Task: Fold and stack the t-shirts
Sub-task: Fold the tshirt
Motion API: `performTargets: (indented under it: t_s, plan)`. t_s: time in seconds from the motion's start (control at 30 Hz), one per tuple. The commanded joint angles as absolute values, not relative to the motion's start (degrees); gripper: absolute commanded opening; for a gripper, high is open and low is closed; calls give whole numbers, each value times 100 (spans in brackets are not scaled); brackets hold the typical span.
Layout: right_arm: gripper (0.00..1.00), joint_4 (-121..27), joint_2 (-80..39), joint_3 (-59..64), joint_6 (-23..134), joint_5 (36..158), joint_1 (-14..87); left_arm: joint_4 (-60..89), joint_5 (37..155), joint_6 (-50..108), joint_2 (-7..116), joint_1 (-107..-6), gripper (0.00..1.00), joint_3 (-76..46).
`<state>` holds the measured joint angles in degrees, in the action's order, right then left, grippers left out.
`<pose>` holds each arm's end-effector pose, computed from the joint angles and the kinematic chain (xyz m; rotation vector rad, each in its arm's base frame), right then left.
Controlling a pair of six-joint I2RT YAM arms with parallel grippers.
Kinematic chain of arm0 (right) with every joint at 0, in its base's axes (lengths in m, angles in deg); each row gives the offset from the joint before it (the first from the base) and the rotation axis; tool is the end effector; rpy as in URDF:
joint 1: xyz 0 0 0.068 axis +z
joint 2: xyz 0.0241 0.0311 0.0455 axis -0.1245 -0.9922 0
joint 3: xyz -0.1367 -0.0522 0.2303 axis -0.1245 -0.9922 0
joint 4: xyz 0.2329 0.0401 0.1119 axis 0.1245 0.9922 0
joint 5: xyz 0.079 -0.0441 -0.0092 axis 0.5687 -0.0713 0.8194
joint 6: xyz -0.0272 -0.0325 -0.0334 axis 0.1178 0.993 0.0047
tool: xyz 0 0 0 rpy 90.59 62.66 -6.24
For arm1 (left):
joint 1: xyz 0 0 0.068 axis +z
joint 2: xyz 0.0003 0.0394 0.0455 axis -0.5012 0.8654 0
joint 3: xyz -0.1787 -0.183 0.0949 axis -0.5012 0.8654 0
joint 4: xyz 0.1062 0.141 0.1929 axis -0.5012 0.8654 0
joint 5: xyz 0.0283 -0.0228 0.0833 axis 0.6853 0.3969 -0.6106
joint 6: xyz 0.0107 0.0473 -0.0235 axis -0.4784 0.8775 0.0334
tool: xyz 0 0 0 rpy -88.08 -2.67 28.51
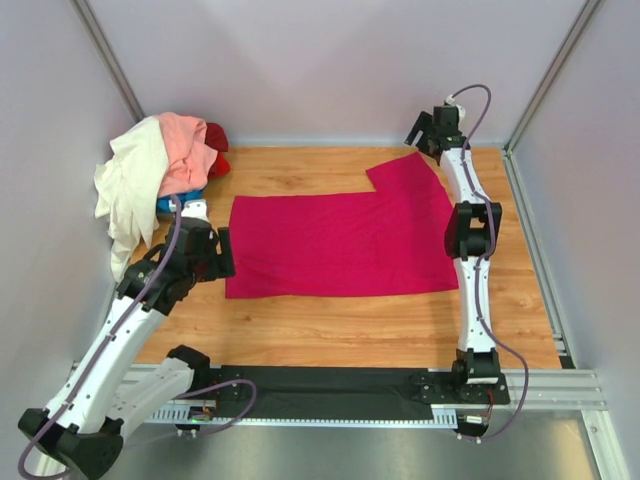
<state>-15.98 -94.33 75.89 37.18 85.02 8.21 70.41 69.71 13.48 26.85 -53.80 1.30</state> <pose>0.5963 0.0082 0.1930 0.5065 2.1684 0.1637 0.1437 -0.0512 0.3250 -0.2103 2.3195 -0.0688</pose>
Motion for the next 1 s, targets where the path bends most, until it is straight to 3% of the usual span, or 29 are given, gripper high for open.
performTargets:
  t_s: [0.0,0.4,0.6,0.8,0.97]
  plan:
    - [90,-1961,-9731,8007,3770,8452,794,6969,7131,1528,2928,-5249,82,102]
    - [74,-1504,-10039,7955,3181,9216,882,6899,7334,1590,2877,-5073,82,137]
    - [49,-1486,-10048,7894,3076,9287,961,6908,7290,1581,2815,-5073,82,146]
    - [4,-1582,-9881,7692,3119,9024,900,6917,7229,1572,2832,-5056,82,146]
    - [0,-1635,-9451,7420,3444,8726,777,6865,7149,1590,2972,-4986,82,146]
